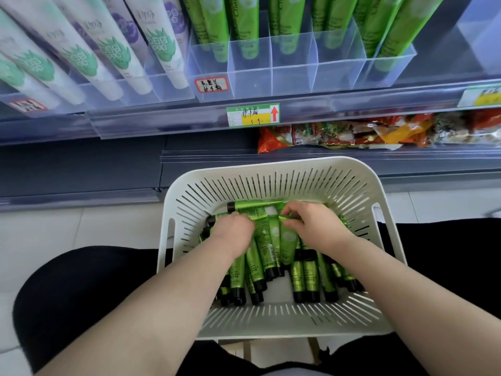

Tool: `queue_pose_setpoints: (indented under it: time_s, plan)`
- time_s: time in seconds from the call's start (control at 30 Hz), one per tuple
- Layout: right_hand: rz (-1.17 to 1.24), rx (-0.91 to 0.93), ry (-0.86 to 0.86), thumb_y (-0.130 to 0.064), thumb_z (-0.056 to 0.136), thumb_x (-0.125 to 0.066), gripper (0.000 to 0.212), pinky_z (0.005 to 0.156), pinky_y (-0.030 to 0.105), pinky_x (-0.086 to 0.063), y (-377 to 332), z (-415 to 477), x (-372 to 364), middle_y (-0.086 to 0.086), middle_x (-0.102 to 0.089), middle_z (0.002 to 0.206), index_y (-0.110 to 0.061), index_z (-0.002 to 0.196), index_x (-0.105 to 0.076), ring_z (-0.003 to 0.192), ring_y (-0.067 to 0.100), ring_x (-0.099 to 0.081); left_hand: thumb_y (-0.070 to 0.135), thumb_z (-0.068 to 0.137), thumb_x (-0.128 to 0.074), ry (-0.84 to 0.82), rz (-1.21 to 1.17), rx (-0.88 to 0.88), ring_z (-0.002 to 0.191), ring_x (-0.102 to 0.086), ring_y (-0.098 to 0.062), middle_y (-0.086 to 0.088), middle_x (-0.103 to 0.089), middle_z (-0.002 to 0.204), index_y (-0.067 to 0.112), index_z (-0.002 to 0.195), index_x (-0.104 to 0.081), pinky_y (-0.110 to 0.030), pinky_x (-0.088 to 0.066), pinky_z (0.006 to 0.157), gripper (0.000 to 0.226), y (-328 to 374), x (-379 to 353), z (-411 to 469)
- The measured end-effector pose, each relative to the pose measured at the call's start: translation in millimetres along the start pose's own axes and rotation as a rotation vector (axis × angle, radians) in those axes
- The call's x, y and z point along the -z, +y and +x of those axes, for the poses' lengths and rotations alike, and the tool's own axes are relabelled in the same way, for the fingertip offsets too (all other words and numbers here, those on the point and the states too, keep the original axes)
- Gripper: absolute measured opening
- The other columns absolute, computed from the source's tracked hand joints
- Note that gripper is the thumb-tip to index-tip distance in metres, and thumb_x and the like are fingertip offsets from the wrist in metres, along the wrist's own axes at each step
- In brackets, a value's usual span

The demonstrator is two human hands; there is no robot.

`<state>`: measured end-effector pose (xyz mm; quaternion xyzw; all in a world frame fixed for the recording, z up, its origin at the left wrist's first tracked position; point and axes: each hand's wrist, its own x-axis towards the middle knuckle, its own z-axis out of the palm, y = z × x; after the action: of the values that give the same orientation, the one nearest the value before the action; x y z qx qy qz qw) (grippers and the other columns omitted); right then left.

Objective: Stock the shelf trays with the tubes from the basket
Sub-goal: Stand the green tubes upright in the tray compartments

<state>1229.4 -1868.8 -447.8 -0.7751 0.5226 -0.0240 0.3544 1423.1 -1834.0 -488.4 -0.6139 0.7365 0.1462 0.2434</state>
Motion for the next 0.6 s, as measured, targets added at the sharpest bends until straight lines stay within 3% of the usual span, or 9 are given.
queue_pose_setpoints:
  time_s: [0.1,0.27,0.43,0.5,0.6]
  plan:
    - [-0.001,0.035,0.047,-0.029,0.091,-0.058,0.016,0.072,0.031,-0.05,-5,-1,5,-0.005,-0.064,0.099,-0.027,0.107,-0.06,0.085,0.016,-0.058,0.01,0.088,-0.054,0.135,-0.181,-0.003,0.08,-0.058,-0.025,-0.002,-0.058,0.082,0.016,0.091,-0.051,-0.035,-0.045,0.057,0.007,-7,7,-9]
    - [-0.037,0.099,0.205,-0.028,0.089,-0.06,0.014,0.073,0.033,-0.05,-17,-5,19,-0.01,-0.061,0.095,-0.027,0.103,-0.061,0.089,0.015,-0.058,0.03,0.094,-0.057,0.379,-0.58,0.038,0.053,-0.052,-0.003,0.007,-0.056,0.066,0.032,0.113,-0.043,-0.02,-0.036,0.041,0.023,-12,25,-29]
    - [-0.09,0.137,0.399,-0.028,0.091,-0.058,0.017,0.066,0.031,-0.049,-24,-16,43,-0.007,-0.065,0.1,-0.028,0.107,-0.064,0.092,0.017,-0.059,0.028,0.093,-0.061,0.552,-0.894,0.052,0.056,-0.058,-0.011,0.005,-0.06,0.071,0.033,0.111,-0.05,-0.031,-0.05,0.054,0.022,-5,61,-41]
    - [-0.12,0.152,0.47,-0.028,0.091,-0.059,0.017,0.066,0.032,-0.049,-27,-21,61,-0.006,-0.066,0.1,-0.027,0.106,-0.065,0.091,0.019,-0.06,0.028,0.093,-0.061,0.612,-0.922,0.004,0.058,-0.056,-0.012,0.005,-0.06,0.071,0.033,0.106,-0.054,-0.034,-0.049,0.059,0.016,-2,83,-44]
    - [-0.17,0.176,0.581,-0.029,0.091,-0.058,0.017,0.066,0.035,-0.051,-34,-27,95,-0.006,-0.065,0.099,-0.028,0.107,-0.064,0.091,0.021,-0.06,0.026,0.091,-0.062,0.729,-0.925,-0.056,0.061,-0.054,-0.004,0.011,-0.062,0.074,0.037,0.099,-0.056,-0.029,-0.045,0.059,0.015,2,127,-48]
